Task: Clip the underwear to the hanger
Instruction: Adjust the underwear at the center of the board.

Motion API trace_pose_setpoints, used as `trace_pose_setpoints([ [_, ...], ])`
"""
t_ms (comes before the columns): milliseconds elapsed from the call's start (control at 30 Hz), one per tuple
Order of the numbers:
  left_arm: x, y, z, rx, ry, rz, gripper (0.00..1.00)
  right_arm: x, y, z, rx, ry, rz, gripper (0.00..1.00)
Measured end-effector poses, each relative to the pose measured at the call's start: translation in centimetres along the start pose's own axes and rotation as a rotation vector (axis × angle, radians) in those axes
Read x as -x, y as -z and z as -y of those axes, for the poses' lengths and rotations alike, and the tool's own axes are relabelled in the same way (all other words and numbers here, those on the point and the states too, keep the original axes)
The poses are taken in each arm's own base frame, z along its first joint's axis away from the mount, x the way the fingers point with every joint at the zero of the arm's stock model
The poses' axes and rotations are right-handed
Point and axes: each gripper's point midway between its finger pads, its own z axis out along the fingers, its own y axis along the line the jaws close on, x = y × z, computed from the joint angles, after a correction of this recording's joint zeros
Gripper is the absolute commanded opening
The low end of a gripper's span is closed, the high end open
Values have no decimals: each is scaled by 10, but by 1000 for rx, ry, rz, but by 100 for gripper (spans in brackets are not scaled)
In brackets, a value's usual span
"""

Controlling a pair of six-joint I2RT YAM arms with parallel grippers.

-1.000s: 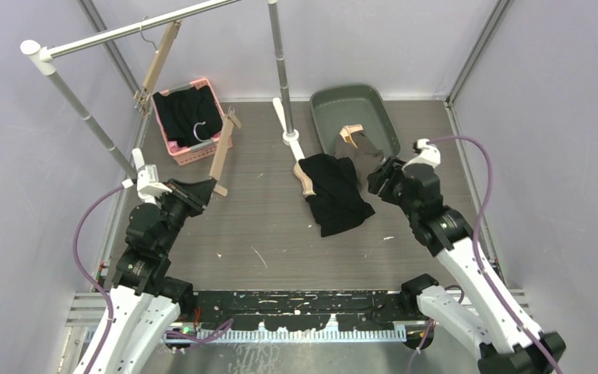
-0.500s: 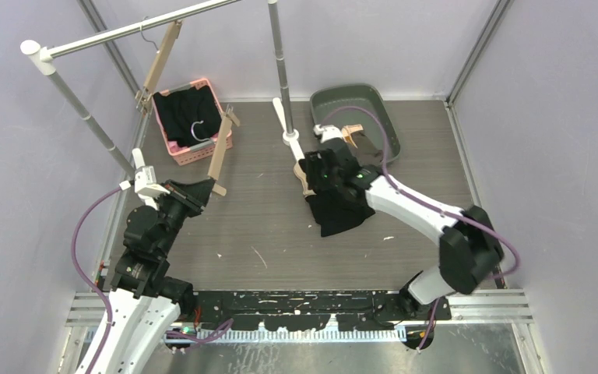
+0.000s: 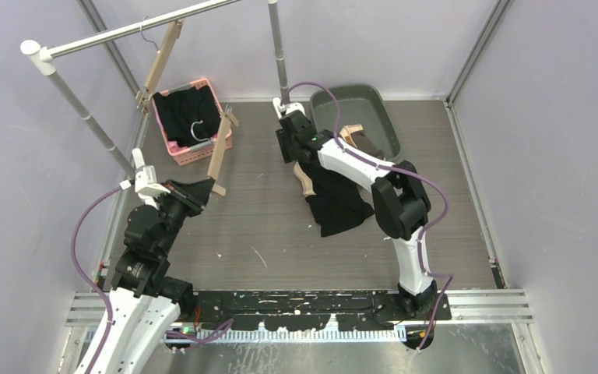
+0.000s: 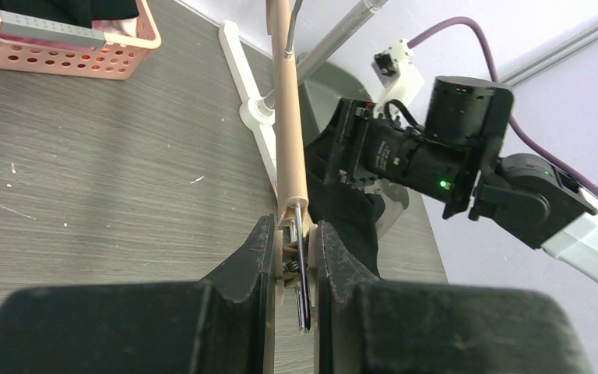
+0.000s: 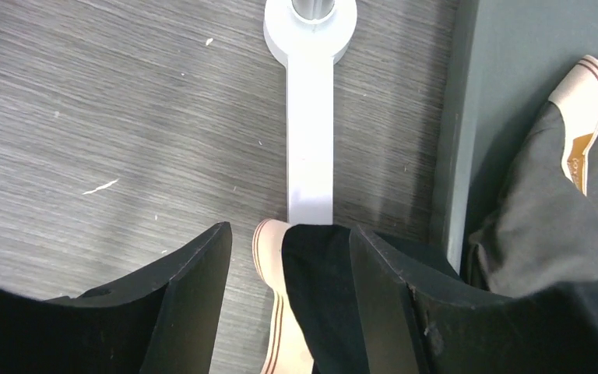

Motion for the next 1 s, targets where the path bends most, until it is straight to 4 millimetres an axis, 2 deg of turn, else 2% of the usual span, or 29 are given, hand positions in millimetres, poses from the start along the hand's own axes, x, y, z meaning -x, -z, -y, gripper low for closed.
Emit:
trace_pose_setpoints([
  [200, 0, -1, -1, 2, -4, -1, 0, -17, -20, 1, -34, 32, -76, 62],
  [500, 1, -1, -1, 5, -6, 6, 0, -33, -27, 2, -47, 48, -128, 52],
  [667, 1, -2, -1, 7, -7, 4, 0, -37, -28, 2, -44, 50, -140, 29],
  [767, 0, -2, -2, 9, -7, 4, 0, -38, -29, 1, -43, 48, -143, 22],
  [867, 1, -3, -3, 12, -7, 6, 0, -39, -29, 2, -42, 44, -146, 8],
  [1000, 1, -3, -3, 14, -7, 8, 0, -39, -29, 4, -44, 38, -147, 1],
])
